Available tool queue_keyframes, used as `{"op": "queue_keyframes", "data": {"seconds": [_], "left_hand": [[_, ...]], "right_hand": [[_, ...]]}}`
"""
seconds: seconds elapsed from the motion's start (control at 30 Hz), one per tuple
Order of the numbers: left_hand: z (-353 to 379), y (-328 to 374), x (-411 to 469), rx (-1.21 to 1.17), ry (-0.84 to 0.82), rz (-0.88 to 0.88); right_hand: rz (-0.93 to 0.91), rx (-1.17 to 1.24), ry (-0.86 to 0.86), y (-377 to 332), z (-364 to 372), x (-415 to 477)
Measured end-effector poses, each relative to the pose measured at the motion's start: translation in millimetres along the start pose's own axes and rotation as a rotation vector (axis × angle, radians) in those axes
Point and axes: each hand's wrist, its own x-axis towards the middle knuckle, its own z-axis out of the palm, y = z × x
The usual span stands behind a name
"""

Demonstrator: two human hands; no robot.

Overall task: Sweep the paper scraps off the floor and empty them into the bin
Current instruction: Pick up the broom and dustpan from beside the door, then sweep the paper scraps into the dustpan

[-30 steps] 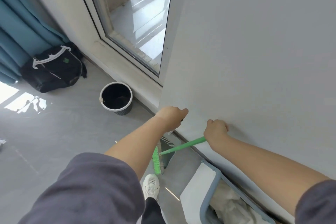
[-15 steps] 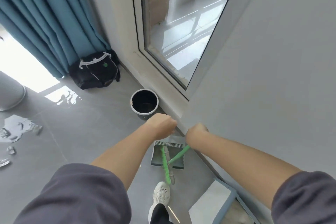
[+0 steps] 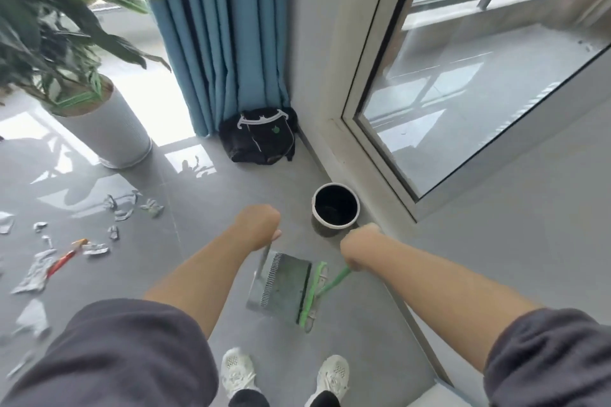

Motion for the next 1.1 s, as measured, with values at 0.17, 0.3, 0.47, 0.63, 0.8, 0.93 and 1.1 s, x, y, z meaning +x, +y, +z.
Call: {"op": "queue_keyframes", "data": {"seconds": [0.17,0.3,0.47,0.63,0.8,0.93,1.1], "left_hand": [[26.1,-71.6,-22.3,-0.092,0.025,-0.238],[54.8,-117.4,-36.3,-0.186,-0.005,-0.355],[83.5,-155.5,-48.8,-0.382,0.079,-0.512],[110.3,-173.4,-52.1,-0.691,0.121,-0.597],[146.0,-184.7,-55.4,-0.9,0.093,-0.657],[158.6,-201.2,-55.5,-0.973,-0.024,-0.663],[160.1,-209.2,-57.5,-1.029,-0.081,-0.63]], "right_hand": [[0.115,0.112,-0.054,-30.6,-40.8,19.5],[0.155,0.331,-0.16,-53.9,-67.8,34.9],[0.179,0.712,-0.268,-85.3,-69.8,72.7],[0.17,0.902,-0.385,-123.5,-56.7,107.9],[0.254,1.293,-0.471,-160.0,-33.6,133.5],[0.251,1.316,-0.35,-177.6,-25.1,140.6],[0.225,1.288,-0.268,-173.0,-34.5,135.3]]}}
